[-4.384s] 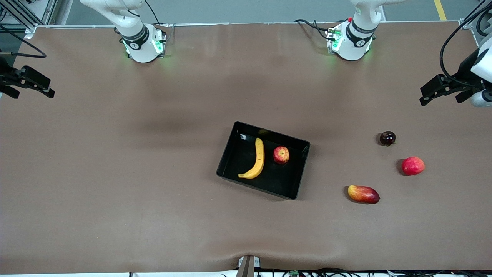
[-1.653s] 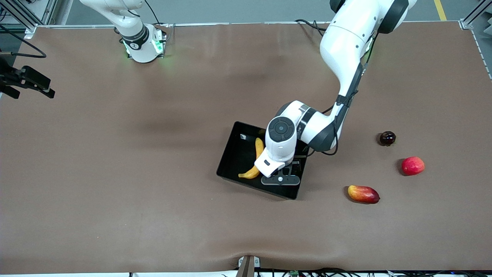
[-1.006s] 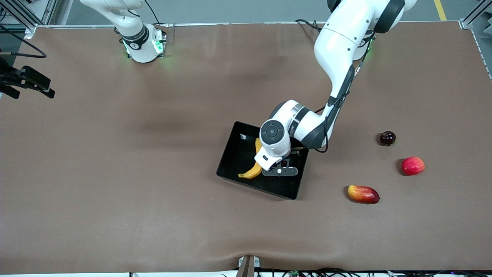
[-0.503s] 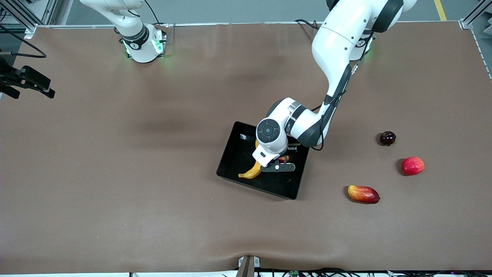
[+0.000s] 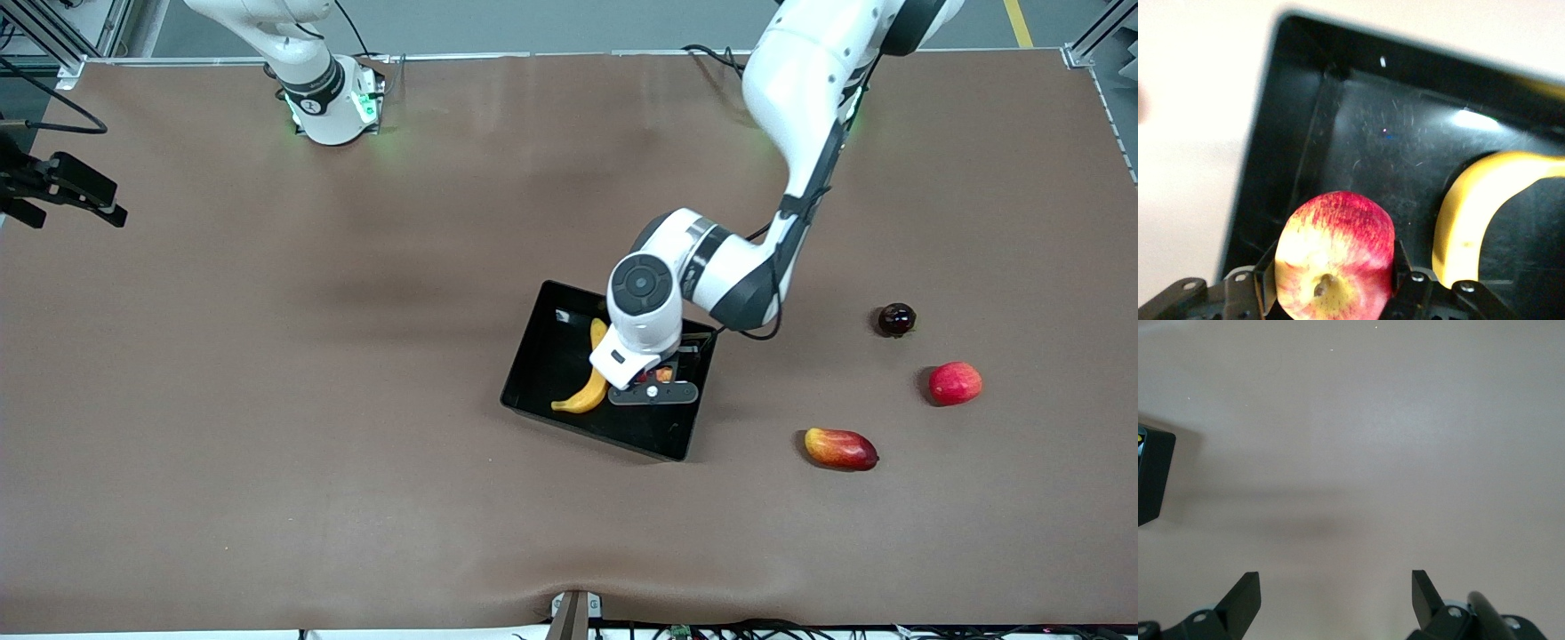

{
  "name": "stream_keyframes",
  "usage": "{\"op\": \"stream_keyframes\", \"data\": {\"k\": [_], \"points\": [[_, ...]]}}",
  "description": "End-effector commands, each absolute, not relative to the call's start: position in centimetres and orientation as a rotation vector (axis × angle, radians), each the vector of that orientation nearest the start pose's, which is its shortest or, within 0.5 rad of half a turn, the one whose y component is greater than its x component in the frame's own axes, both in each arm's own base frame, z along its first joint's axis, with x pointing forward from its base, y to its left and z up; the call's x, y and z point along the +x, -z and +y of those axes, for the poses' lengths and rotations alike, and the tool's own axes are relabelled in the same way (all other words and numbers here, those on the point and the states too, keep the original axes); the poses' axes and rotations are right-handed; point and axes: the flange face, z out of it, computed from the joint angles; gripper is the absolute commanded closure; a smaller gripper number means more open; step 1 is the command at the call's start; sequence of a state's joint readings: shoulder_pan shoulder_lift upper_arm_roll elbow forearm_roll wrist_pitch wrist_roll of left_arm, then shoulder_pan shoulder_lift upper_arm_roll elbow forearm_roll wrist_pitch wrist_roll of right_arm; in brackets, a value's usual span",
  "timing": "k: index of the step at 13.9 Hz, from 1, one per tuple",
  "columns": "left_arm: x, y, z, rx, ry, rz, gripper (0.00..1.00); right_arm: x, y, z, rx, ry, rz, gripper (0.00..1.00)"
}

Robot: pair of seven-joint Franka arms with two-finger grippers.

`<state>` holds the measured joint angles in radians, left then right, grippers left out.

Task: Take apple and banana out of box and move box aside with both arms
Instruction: 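Lift the striped apple out and carry it toward the red apple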

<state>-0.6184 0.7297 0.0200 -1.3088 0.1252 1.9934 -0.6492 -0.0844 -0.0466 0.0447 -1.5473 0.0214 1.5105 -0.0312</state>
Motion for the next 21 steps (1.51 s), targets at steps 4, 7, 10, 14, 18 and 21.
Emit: {"op": "stream_keyframes", "data": {"k": [4,7,10,14,18,21], "points": [[63.9,-42.3,-32.4,-3.047,0.128,-0.069,1.00,53.7,-65.9,-1.8,-3.107,0.024,-0.002,0.00],[66.2,-44.5,-24.4,-3.033,0.080,-0.044,1.00,53.7,-65.9,-1.8,-3.107,0.024,0.001,0.00],[68.0,-42.4,-16.4,-3.015,-0.008,-0.029,1.00,53.7,-65.9,-1.8,-3.107,0.024,0.001,0.00],[69.6,-37.1,-8.7,-2.998,-0.061,-0.076,1.00,53.7,-65.9,-1.8,-3.108,0.024,-0.002,0.00],[67.5,-29.9,-5.8,-3.013,-0.041,-0.100,1.00,53.7,-65.9,-1.8,-3.108,0.021,-0.002,0.00],[65.8,-27.2,-3.3,-3.022,-0.029,-0.144,1.00,53.7,-65.9,-1.8,-3.108,0.021,-0.002,0.00]]}}
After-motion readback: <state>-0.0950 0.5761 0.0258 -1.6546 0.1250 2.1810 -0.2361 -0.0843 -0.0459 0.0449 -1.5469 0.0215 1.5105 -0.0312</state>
